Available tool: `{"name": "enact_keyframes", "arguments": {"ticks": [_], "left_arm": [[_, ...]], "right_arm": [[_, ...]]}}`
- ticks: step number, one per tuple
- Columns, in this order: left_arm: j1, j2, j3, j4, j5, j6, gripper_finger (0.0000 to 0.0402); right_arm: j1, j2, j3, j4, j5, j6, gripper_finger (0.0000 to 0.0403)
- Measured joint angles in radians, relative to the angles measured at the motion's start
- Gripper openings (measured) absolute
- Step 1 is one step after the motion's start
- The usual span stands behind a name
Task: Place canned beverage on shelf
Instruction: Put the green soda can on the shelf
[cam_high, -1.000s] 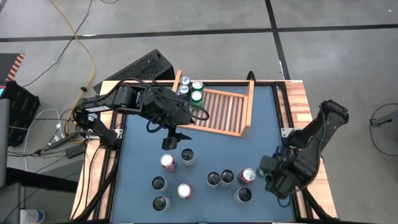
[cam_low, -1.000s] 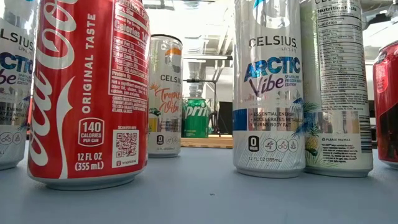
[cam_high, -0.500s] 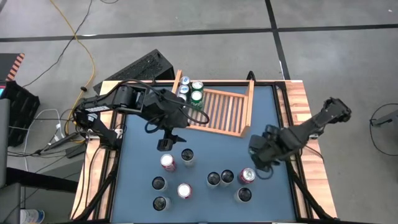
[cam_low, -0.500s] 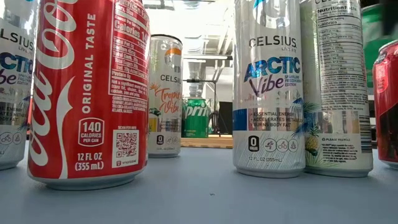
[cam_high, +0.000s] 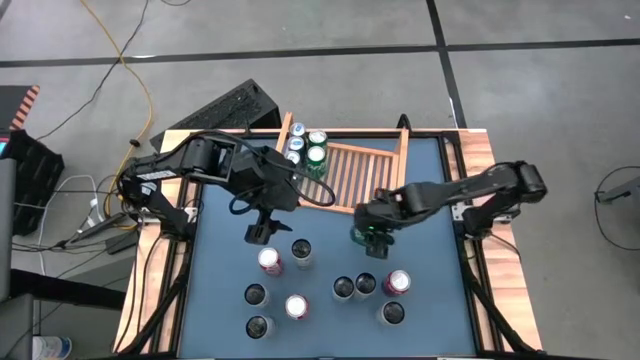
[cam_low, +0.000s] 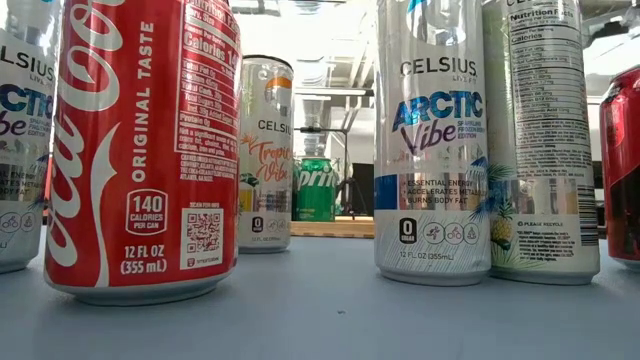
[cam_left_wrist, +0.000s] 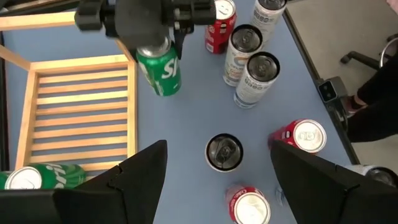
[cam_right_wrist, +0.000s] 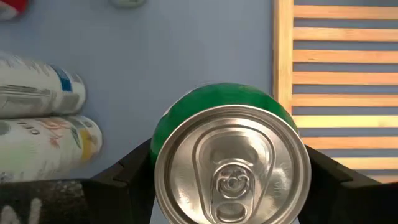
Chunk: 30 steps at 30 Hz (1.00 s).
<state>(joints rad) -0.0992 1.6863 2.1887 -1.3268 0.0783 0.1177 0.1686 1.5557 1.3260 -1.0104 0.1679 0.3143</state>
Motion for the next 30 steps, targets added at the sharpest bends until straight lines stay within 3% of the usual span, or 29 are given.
{"name": "enact_keyframes", "arguments": {"ticks": [17,30], "left_arm": [[0.022,0.000,0.000,-0.032,0.004,0.008,0.0272],[0.023,0.000,0.000,-0.054,0.015,0.010,0.0272]], "right_arm": [[-0.092,0.355,0.219,0.118,-0.127,-0.331,0.0304],[-0.093,0.385,0.310,0.101,-0.162,-0.379,0.0309]]}}
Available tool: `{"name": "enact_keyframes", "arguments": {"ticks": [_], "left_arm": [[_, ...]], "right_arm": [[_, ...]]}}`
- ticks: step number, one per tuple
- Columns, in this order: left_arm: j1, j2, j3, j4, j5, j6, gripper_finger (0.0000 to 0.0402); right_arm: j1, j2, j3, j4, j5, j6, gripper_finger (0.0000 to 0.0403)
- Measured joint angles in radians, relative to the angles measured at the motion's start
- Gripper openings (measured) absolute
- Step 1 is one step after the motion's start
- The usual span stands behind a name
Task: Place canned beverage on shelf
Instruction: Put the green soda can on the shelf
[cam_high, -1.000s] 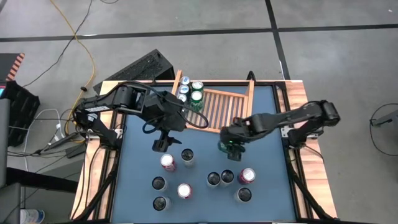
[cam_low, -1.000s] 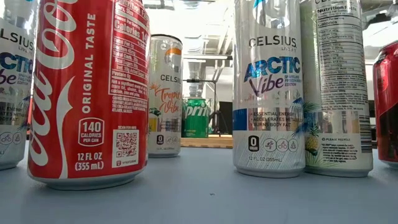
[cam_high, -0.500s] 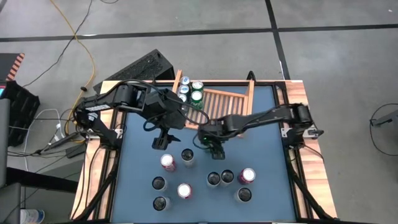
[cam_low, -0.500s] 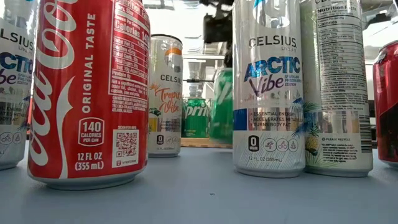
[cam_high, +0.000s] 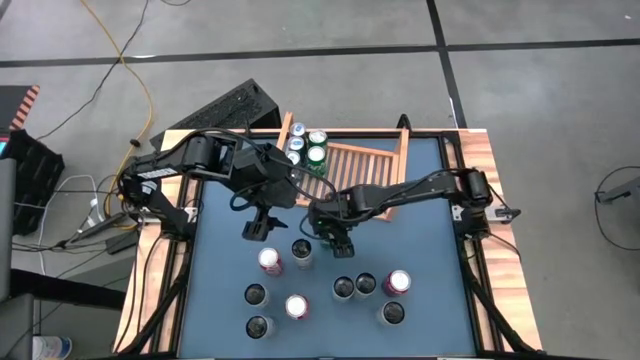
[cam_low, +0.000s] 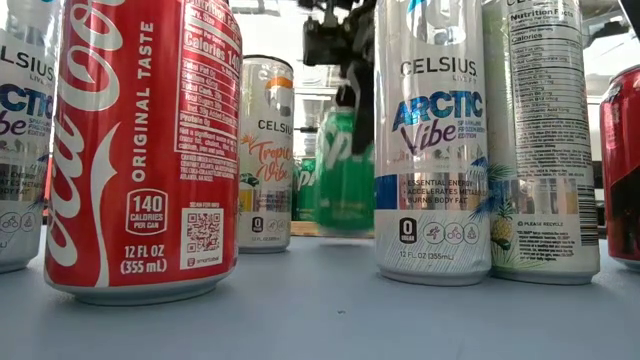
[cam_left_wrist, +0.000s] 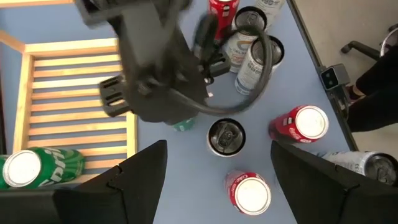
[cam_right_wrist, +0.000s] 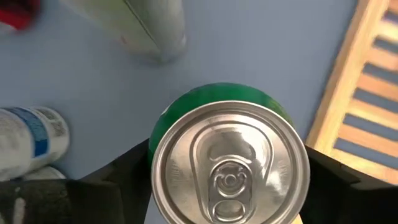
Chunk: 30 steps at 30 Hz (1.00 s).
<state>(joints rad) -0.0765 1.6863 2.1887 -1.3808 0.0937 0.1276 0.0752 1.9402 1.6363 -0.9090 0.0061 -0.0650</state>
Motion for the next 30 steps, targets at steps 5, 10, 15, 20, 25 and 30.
{"name": "enact_keyframes", "arguments": {"ticks": [5,10,15,20,25,30], "left_arm": [[0.000,0.000,0.000,0.000,0.003,0.000,0.0273],[0.000,0.000,0.000,0.001,0.001,-0.006,0.0273],[0.000,0.000,0.000,-0.001,-0.041,-0.024,0.0273],[0.000,0.000,0.000,0.008,-0.085,-0.036,0.0273],[0.000,0.049,-0.001,0.085,-0.118,-0.050,0.0273],[0.000,0.130,-0.001,0.111,-0.118,-0.089,0.0273]], "right_arm": [[-0.003,-0.007,0.038,-0.022,-0.004,0.001,0.0346],[-0.006,-0.007,0.041,-0.030,-0.004,0.001,0.0385],[-0.006,-0.080,0.039,-0.071,-0.003,0.026,0.0392],[0.014,-0.261,0.041,-0.192,0.041,0.143,0.0387],[0.086,-0.434,0.041,-0.338,0.179,0.306,0.0387],[0.185,-0.556,0.041,-0.411,0.309,0.476,0.0386]]}}
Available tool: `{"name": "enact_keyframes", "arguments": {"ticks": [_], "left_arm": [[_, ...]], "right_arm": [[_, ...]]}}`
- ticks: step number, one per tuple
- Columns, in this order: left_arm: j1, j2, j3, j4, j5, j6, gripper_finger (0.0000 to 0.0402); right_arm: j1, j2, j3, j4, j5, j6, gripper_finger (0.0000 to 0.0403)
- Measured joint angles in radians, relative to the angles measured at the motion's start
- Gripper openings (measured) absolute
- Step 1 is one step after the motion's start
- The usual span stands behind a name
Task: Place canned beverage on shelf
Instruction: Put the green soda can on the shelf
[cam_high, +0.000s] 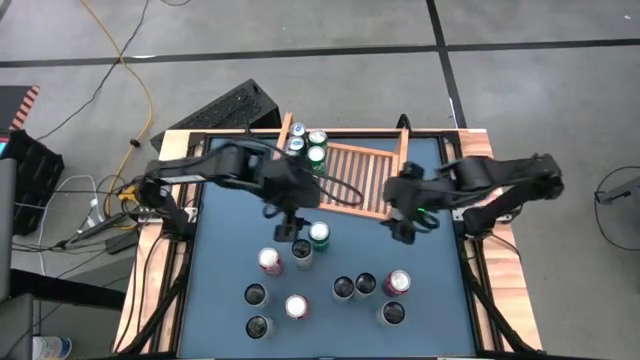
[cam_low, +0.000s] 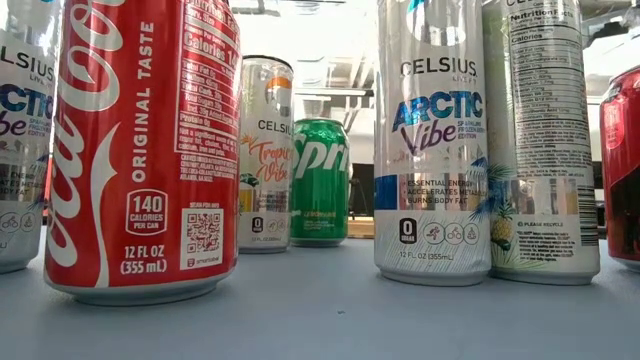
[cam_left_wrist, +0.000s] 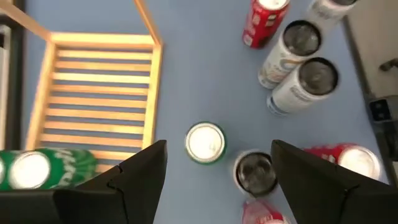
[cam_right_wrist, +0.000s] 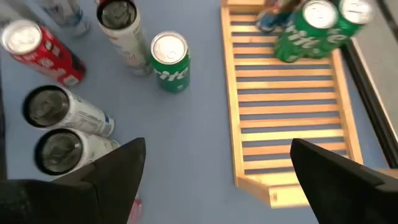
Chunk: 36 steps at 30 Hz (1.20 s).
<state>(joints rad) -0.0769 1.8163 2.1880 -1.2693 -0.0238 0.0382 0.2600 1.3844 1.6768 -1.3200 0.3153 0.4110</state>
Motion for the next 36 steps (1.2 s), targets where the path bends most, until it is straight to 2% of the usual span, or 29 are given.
{"name": "enact_keyframes", "arguments": {"ticks": [9,12,16,18,20,31,36], "left_arm": [[-0.026,0.163,0.000,-0.012,-0.017,-0.010,0.0272],[-0.035,0.173,-0.001,0.002,-0.022,0.001,0.0272],[-0.034,0.181,0.000,0.027,0.055,0.013,0.0272],[-0.029,0.189,0.000,0.032,0.109,0.022,0.0272],[-0.027,0.197,0.000,0.039,0.120,0.021,0.0274],[0.017,0.293,-0.006,-0.008,0.068,0.054,0.0278],[0.018,0.291,-0.082,0.040,0.038,0.077,0.0278]], "right_arm": [[0.190,-0.082,0.000,-0.095,0.172,0.240,0.0386],[0.229,-0.079,0.000,-0.132,0.185,0.291,0.0386],[0.272,-0.060,-0.001,-0.176,0.185,0.338,0.0386],[0.284,-0.052,-0.001,-0.196,0.192,0.350,0.0386],[0.301,-0.045,-0.002,-0.202,0.200,0.366,0.0386],[0.323,-0.042,-0.002,-0.223,0.237,0.412,0.0386],[0.323,-0.042,-0.002,-0.221,0.247,0.413,0.0386]]}}
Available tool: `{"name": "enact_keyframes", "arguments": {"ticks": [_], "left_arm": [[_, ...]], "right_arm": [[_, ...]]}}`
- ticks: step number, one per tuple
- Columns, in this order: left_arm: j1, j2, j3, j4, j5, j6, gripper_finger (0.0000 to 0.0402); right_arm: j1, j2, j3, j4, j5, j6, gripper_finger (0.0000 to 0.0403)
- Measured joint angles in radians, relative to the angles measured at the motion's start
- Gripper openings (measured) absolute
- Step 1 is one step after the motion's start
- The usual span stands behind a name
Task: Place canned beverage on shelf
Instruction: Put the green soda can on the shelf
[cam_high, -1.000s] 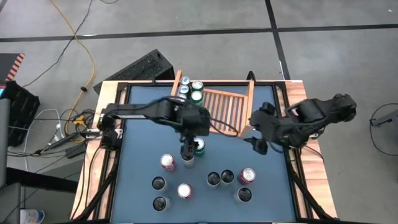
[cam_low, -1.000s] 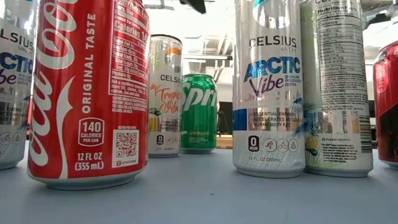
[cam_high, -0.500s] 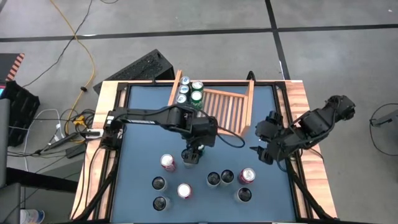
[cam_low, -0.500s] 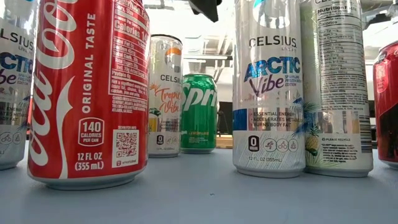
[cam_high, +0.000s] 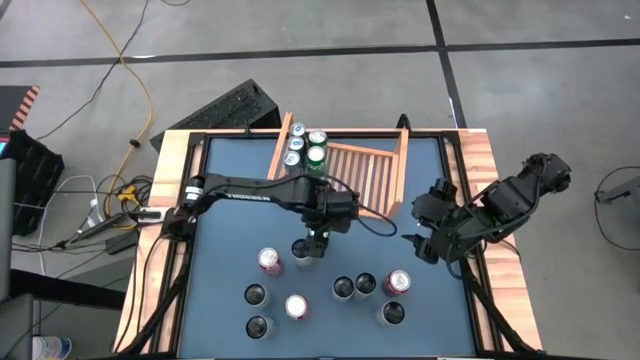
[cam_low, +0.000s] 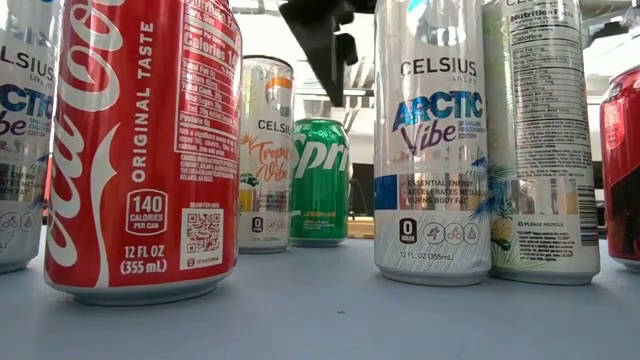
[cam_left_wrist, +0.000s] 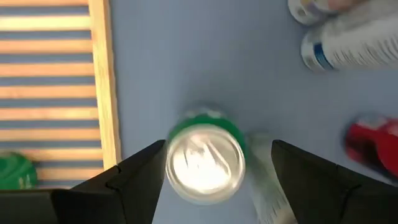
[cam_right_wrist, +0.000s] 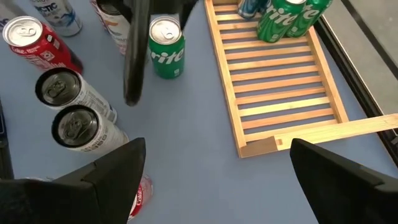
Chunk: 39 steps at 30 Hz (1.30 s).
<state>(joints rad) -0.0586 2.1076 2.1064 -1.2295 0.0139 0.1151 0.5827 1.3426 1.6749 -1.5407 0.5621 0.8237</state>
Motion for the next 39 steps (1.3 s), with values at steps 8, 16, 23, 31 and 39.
{"name": "enact_keyframes", "arguments": {"ticks": [8,16,23,31,39], "left_arm": [[0.003,-0.167,-0.247,0.225,-0.091,-0.010,0.0277],[0.002,-0.228,-0.390,0.351,0.032,-0.071,0.0277],[0.001,-0.228,-0.390,0.356,-0.016,-0.046,0.0277],[0.003,-0.223,-0.414,0.347,0.035,-0.083,0.0277],[0.006,-0.223,-0.414,0.352,0.045,-0.019,0.0277]], "right_arm": [[0.000,0.000,0.000,-0.016,0.000,0.032,0.0386],[0.000,0.000,0.000,-0.023,0.000,0.036,0.0386],[-0.001,0.000,-0.009,-0.023,0.001,0.041,0.0386],[-0.001,0.000,-0.017,-0.022,0.000,0.060,0.0386],[-0.006,0.000,-0.017,-0.020,0.000,0.061,0.0386]]}}
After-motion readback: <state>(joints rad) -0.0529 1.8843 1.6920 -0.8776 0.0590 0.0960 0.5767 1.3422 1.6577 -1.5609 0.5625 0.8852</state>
